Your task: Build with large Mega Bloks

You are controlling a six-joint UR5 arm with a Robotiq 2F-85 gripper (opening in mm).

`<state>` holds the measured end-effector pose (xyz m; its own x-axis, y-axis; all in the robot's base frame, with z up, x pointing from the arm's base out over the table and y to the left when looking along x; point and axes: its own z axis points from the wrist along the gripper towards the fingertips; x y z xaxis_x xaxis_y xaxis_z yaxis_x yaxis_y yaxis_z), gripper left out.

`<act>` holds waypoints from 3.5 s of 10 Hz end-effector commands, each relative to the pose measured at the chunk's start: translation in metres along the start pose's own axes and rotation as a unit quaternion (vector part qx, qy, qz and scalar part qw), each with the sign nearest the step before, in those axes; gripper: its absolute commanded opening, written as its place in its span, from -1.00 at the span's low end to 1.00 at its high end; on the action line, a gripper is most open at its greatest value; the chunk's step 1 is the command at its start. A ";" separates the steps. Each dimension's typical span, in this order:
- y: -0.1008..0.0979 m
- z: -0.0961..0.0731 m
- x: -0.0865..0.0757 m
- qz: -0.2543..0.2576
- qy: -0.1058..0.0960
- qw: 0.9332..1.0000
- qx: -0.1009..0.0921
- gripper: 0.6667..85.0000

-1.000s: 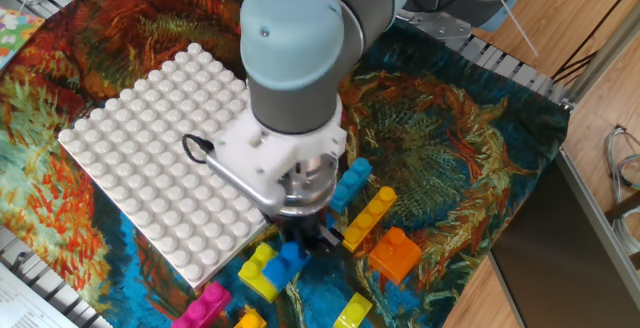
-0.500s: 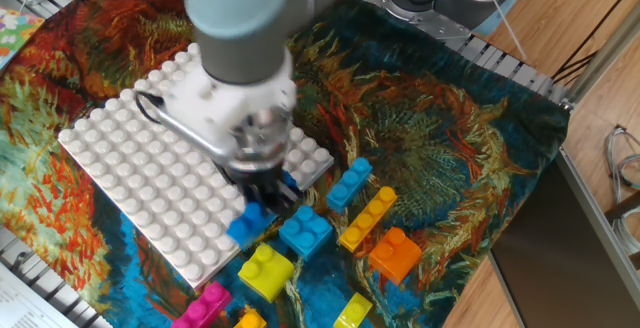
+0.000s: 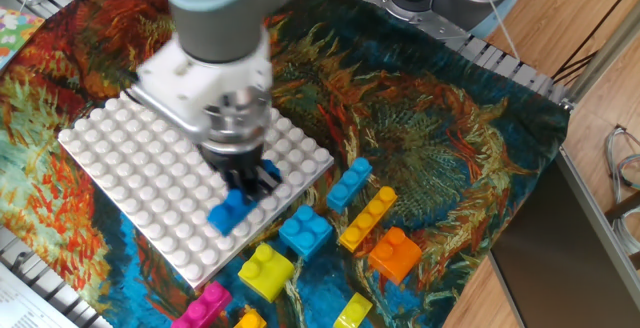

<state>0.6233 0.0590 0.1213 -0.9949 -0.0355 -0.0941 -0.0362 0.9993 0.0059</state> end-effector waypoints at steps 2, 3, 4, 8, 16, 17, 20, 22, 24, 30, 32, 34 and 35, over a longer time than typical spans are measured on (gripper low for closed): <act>-0.046 0.008 -0.004 -0.034 -0.005 0.999 -0.026 -0.98; -0.045 0.008 -0.004 -0.020 -0.005 0.999 -0.028 -0.98; -0.052 0.009 -0.006 -0.002 -0.009 1.000 -0.014 -0.98; -0.074 0.019 -0.013 0.047 -0.006 0.999 0.021 -0.98; -0.057 0.017 -0.011 0.024 -0.005 0.999 -0.027 -0.98; -0.054 0.017 -0.014 0.033 -0.010 0.999 -0.032 -0.98; -0.082 0.013 -0.006 0.005 0.000 1.000 -0.005 -0.98; -0.116 0.009 0.006 -0.017 -0.011 1.000 0.011 -0.98; -0.108 0.016 0.012 -0.004 -0.015 1.000 -0.003 -0.98; -0.135 0.012 0.023 0.036 0.003 0.999 0.008 -0.98; -0.172 0.017 0.033 0.015 0.004 1.000 0.009 -0.98; -0.169 0.018 0.035 0.034 0.004 0.999 -0.004 -0.98; -0.170 0.018 0.033 0.048 -0.001 0.999 -0.003 -0.98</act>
<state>0.5998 -0.1026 0.0994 -0.9961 0.0218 -0.0859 0.0219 0.9998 -0.0008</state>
